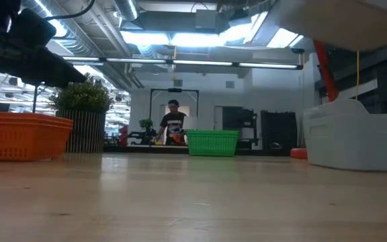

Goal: Stack baskets by color
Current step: Stack the left gray bin onto the right gray bin, then return to Home Position

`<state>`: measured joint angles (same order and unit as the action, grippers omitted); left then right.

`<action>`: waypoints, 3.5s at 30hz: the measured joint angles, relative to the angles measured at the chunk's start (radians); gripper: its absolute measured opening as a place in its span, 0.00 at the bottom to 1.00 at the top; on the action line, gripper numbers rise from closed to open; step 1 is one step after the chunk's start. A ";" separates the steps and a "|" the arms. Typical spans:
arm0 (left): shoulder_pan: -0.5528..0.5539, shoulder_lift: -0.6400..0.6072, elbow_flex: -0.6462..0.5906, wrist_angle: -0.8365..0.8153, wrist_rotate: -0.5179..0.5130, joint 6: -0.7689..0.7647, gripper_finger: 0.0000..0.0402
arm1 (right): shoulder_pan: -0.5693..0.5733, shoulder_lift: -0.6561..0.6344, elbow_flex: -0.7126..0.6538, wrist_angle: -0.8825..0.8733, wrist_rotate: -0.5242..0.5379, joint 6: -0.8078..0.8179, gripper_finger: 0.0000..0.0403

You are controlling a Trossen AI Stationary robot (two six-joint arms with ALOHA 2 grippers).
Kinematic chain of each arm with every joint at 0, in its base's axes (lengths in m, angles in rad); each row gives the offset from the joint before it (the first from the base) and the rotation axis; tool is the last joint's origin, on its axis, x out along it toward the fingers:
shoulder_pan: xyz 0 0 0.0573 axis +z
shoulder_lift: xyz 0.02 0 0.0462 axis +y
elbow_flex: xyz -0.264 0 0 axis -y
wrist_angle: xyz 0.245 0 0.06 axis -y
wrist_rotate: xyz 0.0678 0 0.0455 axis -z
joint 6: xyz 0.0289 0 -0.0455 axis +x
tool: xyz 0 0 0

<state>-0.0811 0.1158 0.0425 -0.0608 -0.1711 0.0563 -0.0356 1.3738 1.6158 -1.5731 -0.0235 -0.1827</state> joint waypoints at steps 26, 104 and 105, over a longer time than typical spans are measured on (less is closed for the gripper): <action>0.000 0.000 0.000 0.001 0.000 0.000 0.00 | -0.261 -0.135 -0.457 0.101 0.142 -0.119 0.00; 0.000 0.000 0.000 0.001 0.000 0.000 0.00 | -0.195 -0.416 -0.557 0.646 -0.232 0.257 0.28; 0.000 0.000 0.000 0.001 0.000 0.000 0.00 | -0.188 -0.439 -0.600 0.712 -0.232 0.271 0.28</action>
<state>-0.0811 0.1158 0.0429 -0.0597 -0.1711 0.0563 -0.2233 0.9345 1.0161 -0.8606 -0.2554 0.0887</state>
